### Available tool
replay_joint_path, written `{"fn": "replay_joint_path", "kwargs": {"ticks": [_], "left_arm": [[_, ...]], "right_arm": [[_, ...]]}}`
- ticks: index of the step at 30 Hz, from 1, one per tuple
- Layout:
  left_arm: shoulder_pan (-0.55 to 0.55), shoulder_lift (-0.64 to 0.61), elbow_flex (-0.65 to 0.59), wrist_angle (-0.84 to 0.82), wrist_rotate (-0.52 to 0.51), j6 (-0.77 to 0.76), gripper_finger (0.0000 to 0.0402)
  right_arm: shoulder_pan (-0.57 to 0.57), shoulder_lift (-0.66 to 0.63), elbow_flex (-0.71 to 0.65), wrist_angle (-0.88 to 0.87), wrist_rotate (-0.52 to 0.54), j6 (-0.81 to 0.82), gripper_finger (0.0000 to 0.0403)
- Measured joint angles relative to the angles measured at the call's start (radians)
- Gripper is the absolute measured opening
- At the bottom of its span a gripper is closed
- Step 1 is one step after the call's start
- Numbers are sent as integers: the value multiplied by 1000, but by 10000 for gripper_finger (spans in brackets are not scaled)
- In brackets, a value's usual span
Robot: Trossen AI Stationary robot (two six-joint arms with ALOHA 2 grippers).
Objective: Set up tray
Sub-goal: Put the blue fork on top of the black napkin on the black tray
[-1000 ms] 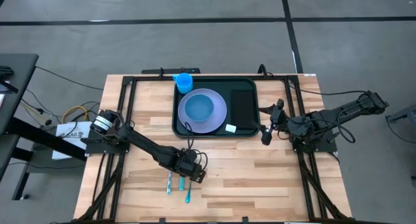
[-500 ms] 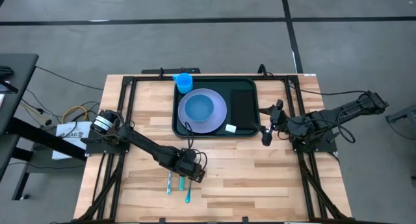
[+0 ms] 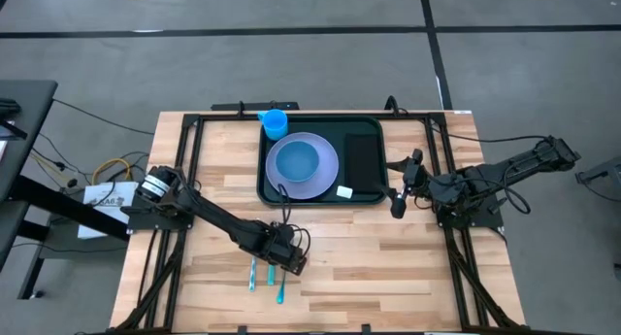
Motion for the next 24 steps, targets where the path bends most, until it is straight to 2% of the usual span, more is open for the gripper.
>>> {"fn": "replay_joint_path", "kwargs": {"ticks": [7, 15, 24], "left_arm": [[-1, 38, 73, -86, -5, 17, 144], [0, 164, 267, -328, 24, 106, 144], [0, 168, 282, -351, 22, 91, 131]], "right_arm": [[0, 0, 0, 0, 0, 0, 275], [0, 0, 0, -1, 0, 0, 275], [0, 0, 0, 0, -24, 0, 275]]}}
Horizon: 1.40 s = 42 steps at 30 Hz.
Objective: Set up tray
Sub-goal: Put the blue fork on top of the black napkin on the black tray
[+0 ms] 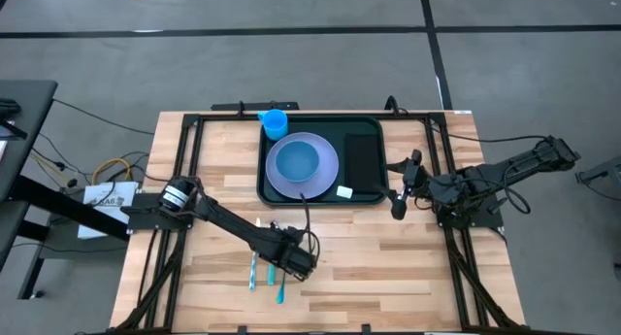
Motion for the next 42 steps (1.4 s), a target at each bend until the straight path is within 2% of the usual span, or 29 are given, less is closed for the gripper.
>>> {"fn": "replay_joint_path", "kwargs": {"ticks": [14, 23, 33, 42], "left_arm": [[1, -2, -3, 4, 26, 24, 7], [1, 1, 15, -11, 26, 30, 10], [3, 10, 169, -83, 41, 79, 10], [84, 7, 299, -120, 42, 173, 11]], "right_arm": [[0, 0, 0, -1, -1, 0, 275], [0, 0, 0, -5, -2, 0, 275], [0, 0, 0, -6, -2, -1, 275], [0, -39, 0, -44, -1, -4, 275]]}}
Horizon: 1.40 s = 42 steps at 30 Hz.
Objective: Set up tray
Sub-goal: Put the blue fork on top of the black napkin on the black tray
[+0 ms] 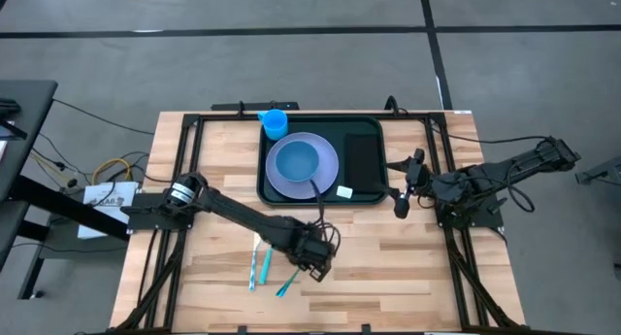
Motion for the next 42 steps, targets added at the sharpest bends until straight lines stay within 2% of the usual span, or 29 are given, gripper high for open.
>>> {"fn": "replay_joint_path", "kwargs": {"ticks": [5, 8, 16, 21, 30, 33, 39, 42], "left_arm": [[52, -1, 83, -57, -56, 86, 11], [76, -2, 138, -127, -125, 143, 11], [107, -3, 285, -272, -441, 266, 11], [107, -3, 355, -270, -552, 333, 11], [108, -3, 440, -272, -656, 392, 11], [107, -3, 454, -245, -656, 415, 11], [109, -4, 467, -191, -640, 448, 11], [109, -4, 467, -191, -637, 449, 11]], "right_arm": [[0, -35, 0, -37, -7, 2, 275], [0, -44, 0, -43, -55, 2, 275], [1, -46, 0, -42, -149, 37, 275], [0, -11, 0, -34, -161, 80, 275], [0, 86, 0, 131, -155, 57, 275], [-1, 123, 0, 194, -141, 32, 275], [-3, 226, 0, 361, -39, -21, 275], [-3, 267, 0, 467, -29, -71, 275]]}}
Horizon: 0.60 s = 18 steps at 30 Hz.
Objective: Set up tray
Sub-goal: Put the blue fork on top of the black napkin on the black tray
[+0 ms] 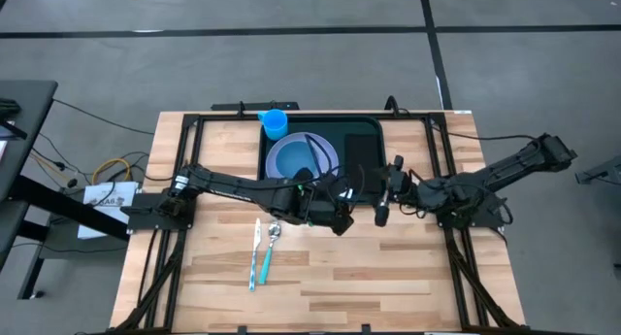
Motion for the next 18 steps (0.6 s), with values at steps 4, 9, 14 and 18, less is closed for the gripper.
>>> {"fn": "replay_joint_path", "kwargs": {"ticks": [4, 9, 14, 18], "left_arm": [[0, 0, 0, -3, 13, -1, 11], [0, 0, 0, -3, 16, -2, 11], [0, 0, 0, 0, 8, -1, 11], [0, 0, 0, 5, 1, -1, 11]], "right_arm": [[0, 16, 0, 78, 0, -54, 275], [-16, 16, 0, 124, -16, -59, 275], [-44, 44, 0, 168, -48, -58, 275], [-83, 82, 0, 192, -73, -59, 275]]}}
